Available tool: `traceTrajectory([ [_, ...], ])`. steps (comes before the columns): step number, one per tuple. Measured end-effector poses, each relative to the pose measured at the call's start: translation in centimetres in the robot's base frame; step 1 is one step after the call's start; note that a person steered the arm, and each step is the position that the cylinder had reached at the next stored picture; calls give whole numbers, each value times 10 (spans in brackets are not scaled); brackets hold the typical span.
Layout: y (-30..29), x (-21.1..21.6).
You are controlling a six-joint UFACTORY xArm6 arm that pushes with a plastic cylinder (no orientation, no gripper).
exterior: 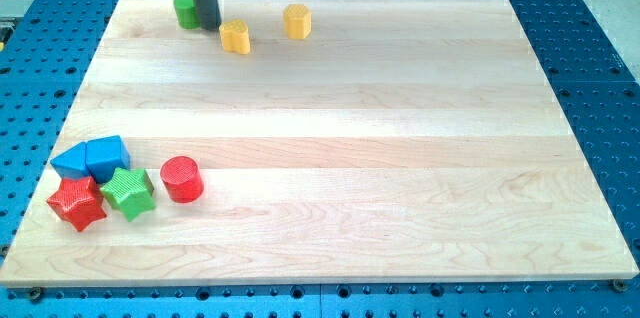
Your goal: Move the yellow hexagon to the top left of the yellow heart
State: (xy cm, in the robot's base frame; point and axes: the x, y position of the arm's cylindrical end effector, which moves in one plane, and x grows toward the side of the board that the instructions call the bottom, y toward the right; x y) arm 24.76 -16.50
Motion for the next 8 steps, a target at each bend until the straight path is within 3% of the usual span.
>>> traceTrajectory([
  [2,-30,-31],
  [3,-26,-20],
  [6,222,-3],
  [8,206,25],
])
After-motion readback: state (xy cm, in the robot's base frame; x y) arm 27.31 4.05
